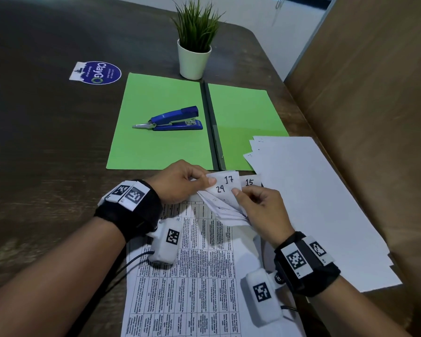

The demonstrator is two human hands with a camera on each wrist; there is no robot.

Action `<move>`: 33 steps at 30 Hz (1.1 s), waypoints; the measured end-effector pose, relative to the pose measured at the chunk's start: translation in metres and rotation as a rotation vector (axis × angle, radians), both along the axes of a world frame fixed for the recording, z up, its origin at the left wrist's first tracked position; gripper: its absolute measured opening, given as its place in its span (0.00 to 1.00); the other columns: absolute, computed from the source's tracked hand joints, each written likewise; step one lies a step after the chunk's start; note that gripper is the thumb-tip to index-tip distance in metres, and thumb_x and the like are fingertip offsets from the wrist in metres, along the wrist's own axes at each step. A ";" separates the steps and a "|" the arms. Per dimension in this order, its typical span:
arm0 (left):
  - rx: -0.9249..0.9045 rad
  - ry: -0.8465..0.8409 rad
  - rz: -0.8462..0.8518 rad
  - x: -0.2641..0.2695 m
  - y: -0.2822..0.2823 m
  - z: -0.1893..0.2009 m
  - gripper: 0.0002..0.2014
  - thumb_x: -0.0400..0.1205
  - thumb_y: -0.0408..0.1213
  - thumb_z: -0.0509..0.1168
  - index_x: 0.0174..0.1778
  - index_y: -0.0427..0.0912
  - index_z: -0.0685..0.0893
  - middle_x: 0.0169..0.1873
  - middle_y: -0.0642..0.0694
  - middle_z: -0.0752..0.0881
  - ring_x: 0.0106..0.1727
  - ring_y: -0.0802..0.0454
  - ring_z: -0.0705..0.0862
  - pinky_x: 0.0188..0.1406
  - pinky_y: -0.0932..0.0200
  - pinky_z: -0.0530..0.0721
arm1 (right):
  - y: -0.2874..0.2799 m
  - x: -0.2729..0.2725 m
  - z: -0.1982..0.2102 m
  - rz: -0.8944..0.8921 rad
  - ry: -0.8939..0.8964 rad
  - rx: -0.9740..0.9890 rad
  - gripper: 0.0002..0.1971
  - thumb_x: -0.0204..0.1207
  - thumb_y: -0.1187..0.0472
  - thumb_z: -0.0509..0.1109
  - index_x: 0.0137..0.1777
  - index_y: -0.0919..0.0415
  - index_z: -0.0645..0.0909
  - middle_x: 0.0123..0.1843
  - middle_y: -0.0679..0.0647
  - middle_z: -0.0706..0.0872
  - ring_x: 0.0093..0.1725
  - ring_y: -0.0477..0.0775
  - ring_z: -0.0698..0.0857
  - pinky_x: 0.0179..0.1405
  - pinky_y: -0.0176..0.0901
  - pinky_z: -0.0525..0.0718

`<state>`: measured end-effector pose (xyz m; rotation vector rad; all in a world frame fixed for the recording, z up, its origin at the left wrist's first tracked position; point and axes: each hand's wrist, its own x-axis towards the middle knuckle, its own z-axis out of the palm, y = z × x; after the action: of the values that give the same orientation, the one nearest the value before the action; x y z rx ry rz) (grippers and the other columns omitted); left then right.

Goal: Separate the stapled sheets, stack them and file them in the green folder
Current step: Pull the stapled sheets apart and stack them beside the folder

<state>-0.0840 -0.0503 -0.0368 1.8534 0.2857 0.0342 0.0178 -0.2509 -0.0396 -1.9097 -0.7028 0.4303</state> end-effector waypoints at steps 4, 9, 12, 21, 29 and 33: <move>-0.030 0.043 0.029 0.000 0.001 -0.001 0.23 0.77 0.66 0.67 0.38 0.49 0.94 0.52 0.33 0.90 0.42 0.39 0.84 0.52 0.39 0.85 | -0.001 0.004 -0.006 -0.029 -0.032 0.001 0.13 0.78 0.64 0.75 0.31 0.66 0.85 0.26 0.50 0.80 0.28 0.45 0.75 0.34 0.38 0.75; -0.055 -0.038 0.078 0.000 -0.001 0.002 0.11 0.84 0.50 0.69 0.53 0.50 0.92 0.52 0.36 0.91 0.48 0.47 0.84 0.51 0.51 0.83 | -0.002 -0.005 0.004 0.057 -0.020 0.063 0.19 0.80 0.60 0.74 0.26 0.49 0.84 0.23 0.45 0.79 0.26 0.43 0.75 0.31 0.32 0.74; -0.043 0.033 0.070 -0.001 -0.002 0.003 0.24 0.80 0.65 0.65 0.45 0.48 0.94 0.45 0.30 0.90 0.40 0.45 0.82 0.43 0.48 0.83 | -0.003 -0.010 0.009 0.060 0.013 0.086 0.26 0.85 0.55 0.67 0.21 0.51 0.73 0.21 0.46 0.68 0.24 0.46 0.67 0.27 0.34 0.68; -0.075 0.086 0.092 0.003 0.000 0.000 0.21 0.72 0.30 0.81 0.56 0.57 0.88 0.56 0.51 0.92 0.57 0.50 0.90 0.63 0.52 0.88 | -0.002 0.003 -0.009 -0.104 0.026 -0.053 0.12 0.67 0.58 0.85 0.48 0.54 0.87 0.35 0.49 0.84 0.33 0.47 0.81 0.39 0.46 0.85; -0.105 0.048 0.078 0.000 -0.001 0.004 0.26 0.71 0.26 0.81 0.63 0.51 0.88 0.55 0.49 0.92 0.57 0.49 0.90 0.58 0.54 0.90 | 0.014 0.007 0.005 -0.102 -0.090 -0.121 0.16 0.69 0.59 0.84 0.25 0.57 0.82 0.20 0.43 0.80 0.21 0.43 0.75 0.26 0.41 0.79; -0.108 -0.002 0.104 0.001 0.000 0.005 0.22 0.70 0.25 0.81 0.54 0.53 0.90 0.53 0.46 0.93 0.53 0.50 0.90 0.61 0.49 0.89 | 0.016 0.005 0.008 -0.024 -0.261 -0.165 0.13 0.75 0.59 0.78 0.30 0.58 0.84 0.27 0.47 0.84 0.27 0.45 0.79 0.32 0.40 0.81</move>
<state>-0.0833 -0.0502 -0.0320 1.7299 0.3753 0.0905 0.0227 -0.2345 -0.0315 -2.1530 -0.8337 0.2308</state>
